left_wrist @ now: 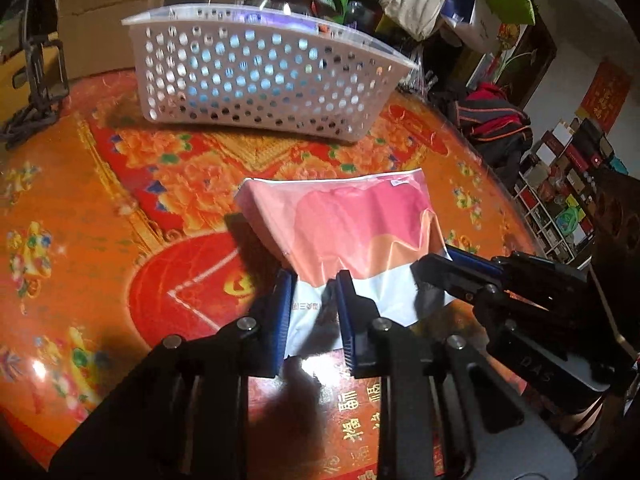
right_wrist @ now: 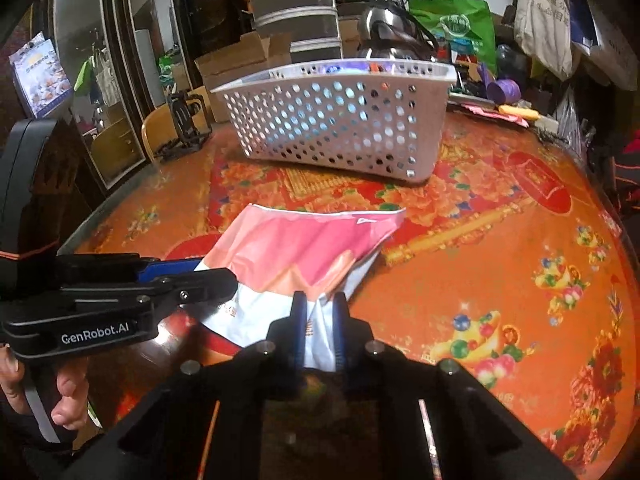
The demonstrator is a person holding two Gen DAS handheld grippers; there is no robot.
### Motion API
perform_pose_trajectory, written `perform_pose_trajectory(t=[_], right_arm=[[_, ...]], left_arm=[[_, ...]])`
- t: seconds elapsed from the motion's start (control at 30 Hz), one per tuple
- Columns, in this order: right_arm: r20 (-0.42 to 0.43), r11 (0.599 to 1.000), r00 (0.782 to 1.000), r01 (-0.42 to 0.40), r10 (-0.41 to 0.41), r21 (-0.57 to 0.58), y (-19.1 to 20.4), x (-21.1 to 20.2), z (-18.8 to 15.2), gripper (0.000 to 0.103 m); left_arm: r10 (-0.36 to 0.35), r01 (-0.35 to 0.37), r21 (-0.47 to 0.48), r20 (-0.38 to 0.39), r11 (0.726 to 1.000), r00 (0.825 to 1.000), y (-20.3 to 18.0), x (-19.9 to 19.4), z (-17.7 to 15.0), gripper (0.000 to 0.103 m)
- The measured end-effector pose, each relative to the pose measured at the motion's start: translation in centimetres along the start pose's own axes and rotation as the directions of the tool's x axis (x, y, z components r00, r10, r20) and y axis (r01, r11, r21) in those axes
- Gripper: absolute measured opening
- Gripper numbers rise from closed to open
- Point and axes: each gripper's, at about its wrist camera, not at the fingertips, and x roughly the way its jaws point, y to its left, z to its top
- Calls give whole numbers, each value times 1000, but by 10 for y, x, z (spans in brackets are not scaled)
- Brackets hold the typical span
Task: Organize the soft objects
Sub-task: 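Carry the pink-white paper bag into the white basket and release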
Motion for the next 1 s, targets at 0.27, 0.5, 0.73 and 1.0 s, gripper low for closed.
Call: perform_pose_trajectory(t=[0.27,0.5,0.73,1.0], right_arm=[[83,999,997,-5,8,-37,17,-24,32,11],[166,998,986,-2,13,-67,30,-47,74,10],[235,998,972,12,4,-65,28,-62,128,10],[256,997,966,41,-24,-63,26,-64,155,10]], left_arm=[[11,-12,6,88,1000,996,1,-42,27,20],[30,-34,25,163,999,986,-1,-71,71,20],[26,-34,37,221,999,975,-5,-85,121,20],[42,-54,46,237,997,971,-8,-83,151,20]])
